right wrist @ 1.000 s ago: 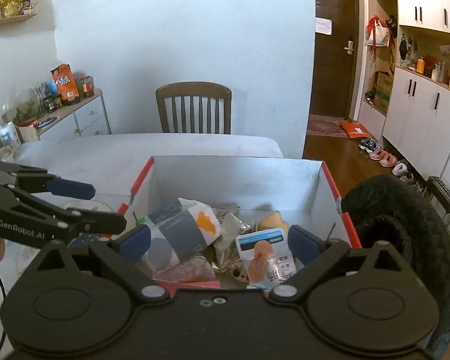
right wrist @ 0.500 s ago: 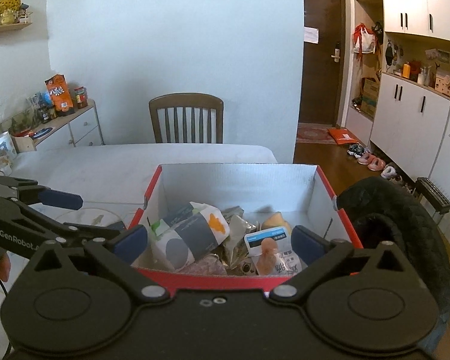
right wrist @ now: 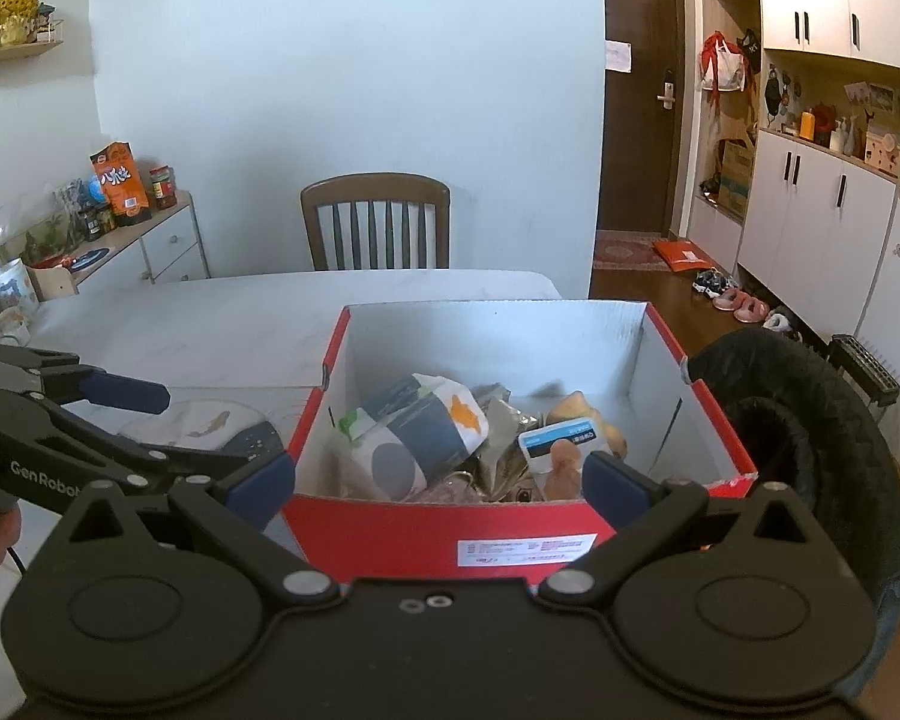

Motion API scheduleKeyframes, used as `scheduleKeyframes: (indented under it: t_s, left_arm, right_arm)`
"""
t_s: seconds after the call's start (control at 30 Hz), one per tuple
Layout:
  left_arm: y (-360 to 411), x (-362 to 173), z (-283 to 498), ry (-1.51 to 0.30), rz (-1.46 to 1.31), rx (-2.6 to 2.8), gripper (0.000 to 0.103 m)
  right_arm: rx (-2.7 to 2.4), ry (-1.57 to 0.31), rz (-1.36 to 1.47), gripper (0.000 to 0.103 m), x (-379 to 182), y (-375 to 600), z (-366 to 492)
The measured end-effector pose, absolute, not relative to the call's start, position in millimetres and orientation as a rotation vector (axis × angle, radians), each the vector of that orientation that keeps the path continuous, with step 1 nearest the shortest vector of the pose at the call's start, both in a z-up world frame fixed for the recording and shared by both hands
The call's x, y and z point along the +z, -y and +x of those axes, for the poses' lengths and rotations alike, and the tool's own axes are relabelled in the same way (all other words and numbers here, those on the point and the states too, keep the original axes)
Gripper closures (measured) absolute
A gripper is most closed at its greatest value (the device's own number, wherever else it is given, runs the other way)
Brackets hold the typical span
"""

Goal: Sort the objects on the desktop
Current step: 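Lift both open grippers away from the shoebox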

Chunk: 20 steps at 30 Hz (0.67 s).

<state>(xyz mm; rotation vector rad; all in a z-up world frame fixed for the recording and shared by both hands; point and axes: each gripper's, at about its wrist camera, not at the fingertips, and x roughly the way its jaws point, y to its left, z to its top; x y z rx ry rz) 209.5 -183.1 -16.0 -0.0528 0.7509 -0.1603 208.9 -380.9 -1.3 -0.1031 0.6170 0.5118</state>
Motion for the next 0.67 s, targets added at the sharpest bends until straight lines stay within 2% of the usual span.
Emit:
scheduleKeyframes:
  t_s: [0.67]
  left_arm:
    - [179.6,-19.2,208.1,-0.773,-0.053,-0.194,0.0]
  right_arm:
    - [0.495,-0.646,-0.096,0.001,-7.5,376.8,205.6]
